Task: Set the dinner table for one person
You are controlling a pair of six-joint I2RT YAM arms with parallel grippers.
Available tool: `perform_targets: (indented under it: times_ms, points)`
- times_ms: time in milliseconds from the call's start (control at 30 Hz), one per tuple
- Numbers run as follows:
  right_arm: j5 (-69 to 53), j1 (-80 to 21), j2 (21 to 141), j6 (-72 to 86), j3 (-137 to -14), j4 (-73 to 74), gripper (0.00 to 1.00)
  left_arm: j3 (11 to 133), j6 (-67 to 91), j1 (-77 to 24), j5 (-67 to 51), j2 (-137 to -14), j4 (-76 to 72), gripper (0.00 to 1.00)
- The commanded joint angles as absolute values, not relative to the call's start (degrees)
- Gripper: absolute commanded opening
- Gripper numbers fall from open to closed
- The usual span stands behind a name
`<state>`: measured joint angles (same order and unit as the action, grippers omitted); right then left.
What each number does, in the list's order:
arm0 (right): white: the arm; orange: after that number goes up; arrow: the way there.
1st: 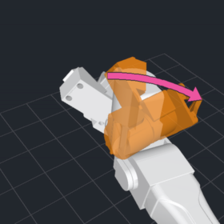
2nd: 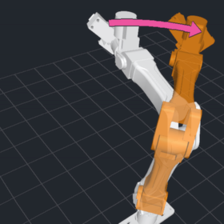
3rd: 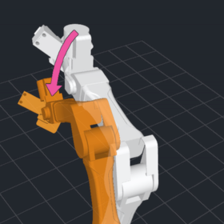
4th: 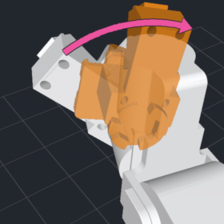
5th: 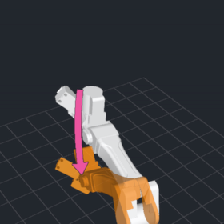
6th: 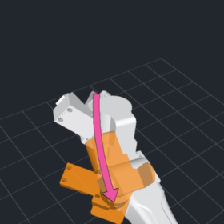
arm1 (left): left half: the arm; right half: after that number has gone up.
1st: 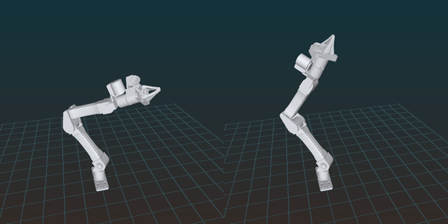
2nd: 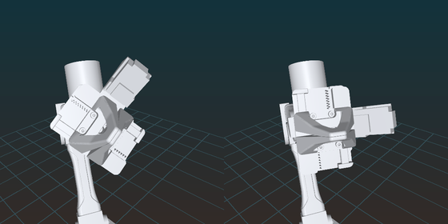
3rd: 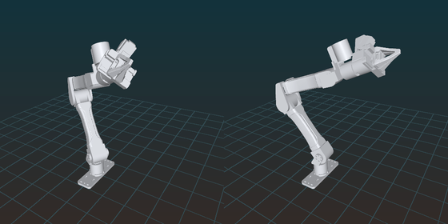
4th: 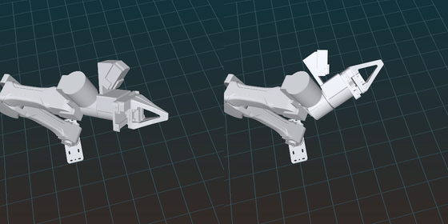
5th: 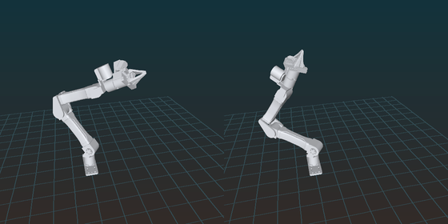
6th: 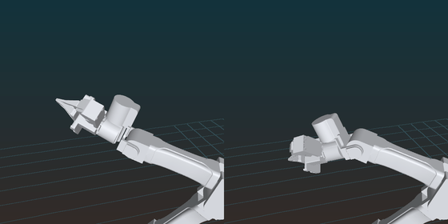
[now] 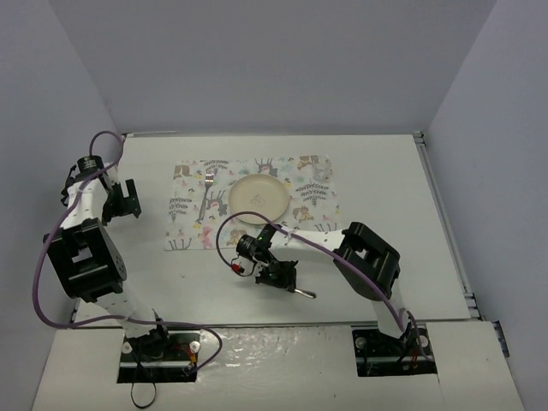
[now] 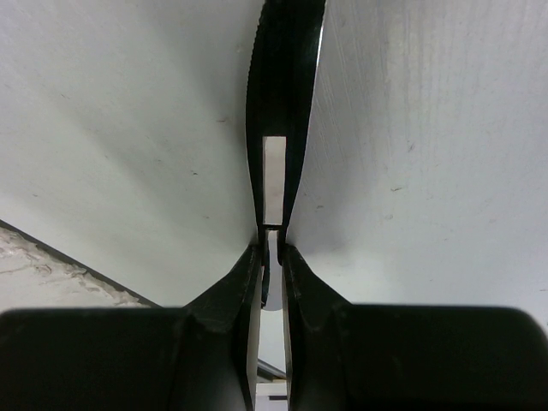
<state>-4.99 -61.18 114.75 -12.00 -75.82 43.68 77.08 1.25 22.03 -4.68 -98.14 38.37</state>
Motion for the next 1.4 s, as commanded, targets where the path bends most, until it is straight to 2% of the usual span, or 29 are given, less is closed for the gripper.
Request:
perform_targets:
  times_ms: [0, 200, 267, 467, 800, 1033, 1267, 1367]
  points:
    - [-7.4, -62.6, 118.0, -12.8, -72.2, 35.5, 0.00, 77.3, 0.1, 23.0, -5.2, -96.9, 35.9, 0.90]
    - [4.7, -61.6, 108.1, -11.2, -69.7, 33.8, 0.00, 76.9, 0.1, 23.5, -5.3, -96.4, 35.6, 0.90]
    - [3.8, -60.0, 106.3, -10.4, -70.1, 33.9, 0.00, 77.0, 0.1, 23.5, -5.5, -96.3, 35.5, 0.90]
    - [-4.6, -44.0, 102.0, -7.6, -75.4, 34.2, 0.00, 78.4, 0.9, 23.6, -5.9, -96.6, 36.5, 0.90]
    - [-4.7, -41.7, 95.0, -5.3, -83.5, 35.1, 0.00, 80.3, 1.0, 23.5, -5.6, -95.3, 38.8, 0.90]
    - [-7.5, -36.7, 101.3, -1.8, -93.7, 32.7, 0.00, 81.6, 1.3, 23.6, -6.0, -94.9, 40.6, 0.90]
    - [-13.5, -27.6, 110.9, 8.4, -103.9, 28.8, 0.00, 81.4, 0.4, 23.6, -5.1, -94.3, 41.6, 0.90]
    - [-13.9, -25.4, 114.7, 10.8, -105.2, 27.7, 0.00, 81.4, 0.1, 23.6, -4.9, -94.4, 41.7, 0.90]
